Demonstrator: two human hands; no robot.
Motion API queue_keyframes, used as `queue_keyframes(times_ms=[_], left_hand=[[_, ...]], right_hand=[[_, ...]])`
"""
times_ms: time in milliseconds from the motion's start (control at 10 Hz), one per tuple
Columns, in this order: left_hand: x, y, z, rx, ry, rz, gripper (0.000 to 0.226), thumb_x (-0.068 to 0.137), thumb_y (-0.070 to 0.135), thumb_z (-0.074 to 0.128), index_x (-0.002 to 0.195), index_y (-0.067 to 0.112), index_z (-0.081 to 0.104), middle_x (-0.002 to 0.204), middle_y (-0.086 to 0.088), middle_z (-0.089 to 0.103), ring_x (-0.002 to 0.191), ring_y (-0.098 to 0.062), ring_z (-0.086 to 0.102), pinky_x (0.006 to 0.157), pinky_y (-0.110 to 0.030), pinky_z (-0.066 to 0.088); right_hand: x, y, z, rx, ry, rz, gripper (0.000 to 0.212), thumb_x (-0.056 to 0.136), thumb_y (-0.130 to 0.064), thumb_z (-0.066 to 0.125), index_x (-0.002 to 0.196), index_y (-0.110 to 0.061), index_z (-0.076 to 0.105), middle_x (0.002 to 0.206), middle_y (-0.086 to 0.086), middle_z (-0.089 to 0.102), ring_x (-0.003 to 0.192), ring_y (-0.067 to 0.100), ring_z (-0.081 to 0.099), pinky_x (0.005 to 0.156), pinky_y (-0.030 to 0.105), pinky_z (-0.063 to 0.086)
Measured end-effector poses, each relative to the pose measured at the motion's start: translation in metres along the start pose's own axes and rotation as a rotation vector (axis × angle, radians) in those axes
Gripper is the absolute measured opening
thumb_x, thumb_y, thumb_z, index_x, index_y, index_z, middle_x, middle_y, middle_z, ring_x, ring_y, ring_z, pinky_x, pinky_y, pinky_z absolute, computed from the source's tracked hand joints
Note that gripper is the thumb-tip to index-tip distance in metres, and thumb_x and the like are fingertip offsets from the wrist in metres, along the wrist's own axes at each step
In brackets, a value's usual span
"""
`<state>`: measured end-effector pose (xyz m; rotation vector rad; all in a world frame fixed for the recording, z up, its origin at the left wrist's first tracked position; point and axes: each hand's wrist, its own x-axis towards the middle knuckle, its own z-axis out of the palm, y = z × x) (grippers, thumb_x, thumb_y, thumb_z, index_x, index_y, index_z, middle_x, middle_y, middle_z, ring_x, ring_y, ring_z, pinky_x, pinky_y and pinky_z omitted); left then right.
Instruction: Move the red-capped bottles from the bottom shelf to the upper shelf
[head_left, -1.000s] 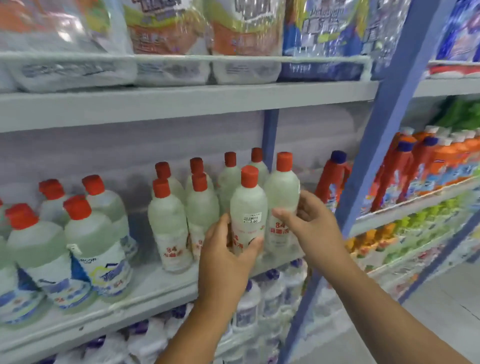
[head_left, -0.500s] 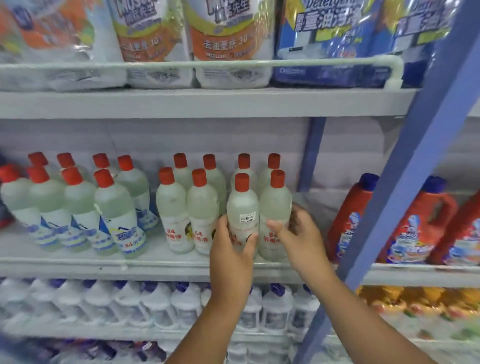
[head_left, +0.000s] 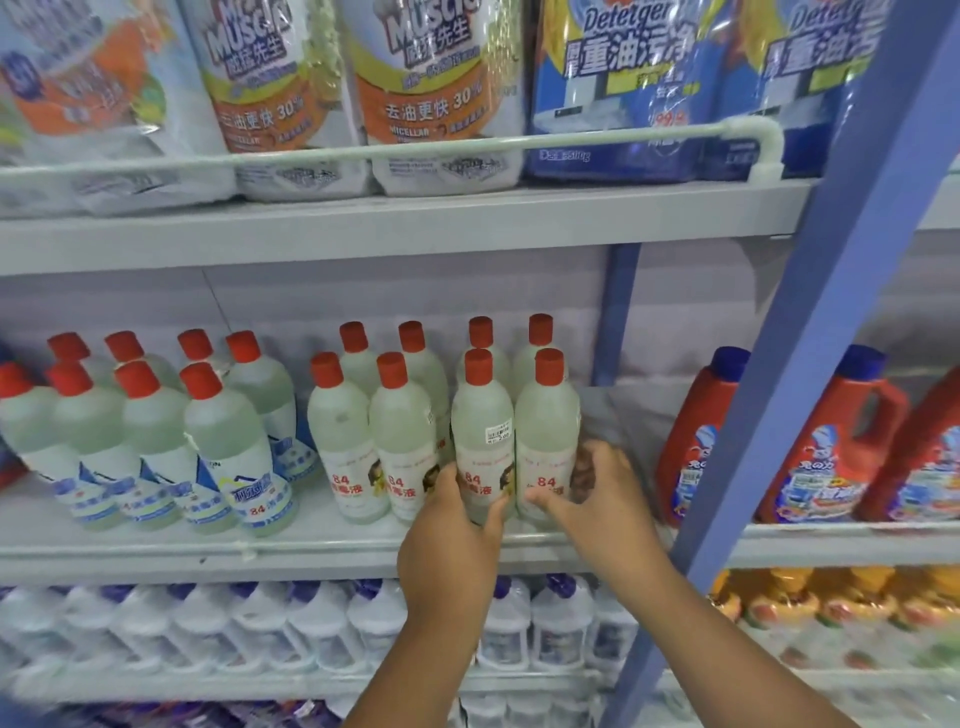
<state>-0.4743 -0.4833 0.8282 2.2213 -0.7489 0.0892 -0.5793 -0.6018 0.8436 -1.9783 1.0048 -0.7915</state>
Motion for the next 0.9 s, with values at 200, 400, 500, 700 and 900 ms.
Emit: queue_keyframes(times_ms=[200,400,500,700,900], left_hand=[[0.003,-0.001,0.004,0.021,0.026,-0.022,0.058,0.087,0.062,0.064,0.133,0.03,0.049,0.105,0.012,0.071,0.09,-0.015,0.069,0.068,-0.034,0.056],[0.004,-0.002,0.004,-0.003,0.022,-0.014,0.056,0.084,0.059,0.069,0.128,0.028,0.053,0.108,0.011,0.072,0.094,-0.014,0.07,0.07,-0.03,0.055],[0.003,-0.001,0.004,-0.039,0.009,0.023,0.053,0.085,0.053,0.071,0.127,0.026,0.053,0.112,0.01,0.071,0.098,-0.015,0.069,0.074,-0.029,0.055],[-0.001,-0.006,-0.002,0.059,0.01,0.112,0.038,0.096,0.046,0.056,0.125,0.022,0.057,0.107,0.002,0.07,0.094,-0.02,0.067,0.077,-0.039,0.057],[-0.025,-0.023,-0.024,0.229,-0.033,0.312,0.036,0.091,0.032,0.064,0.119,0.008,0.068,0.107,-0.012,0.07,0.1,-0.033,0.064,0.084,-0.042,0.054]], right_hand=[[0.005,0.002,-0.001,-0.01,-0.074,-0.05,0.047,0.084,-0.032,0.08,0.126,-0.027,0.06,0.117,-0.008,0.056,0.103,0.007,0.061,0.089,0.024,0.051],[0.0,0.002,0.001,-0.053,-0.077,-0.129,0.049,0.09,-0.03,0.073,0.134,-0.023,0.053,0.115,-0.009,0.047,0.1,0.004,0.051,0.075,0.01,0.037],[0.0,0.003,0.001,-0.065,-0.071,-0.139,0.05,0.092,-0.032,0.071,0.136,-0.02,0.051,0.116,-0.008,0.044,0.104,0.009,0.05,0.083,0.022,0.04],[-0.003,0.001,0.002,-0.097,-0.092,-0.142,0.049,0.095,-0.033,0.065,0.137,-0.013,0.047,0.128,0.008,0.048,0.11,0.023,0.057,0.082,0.03,0.045],[-0.033,0.003,-0.002,-0.315,-0.135,-0.145,0.057,0.093,-0.042,0.059,0.141,-0.016,0.044,0.13,0.011,0.056,0.12,0.031,0.055,0.099,0.045,0.049]])
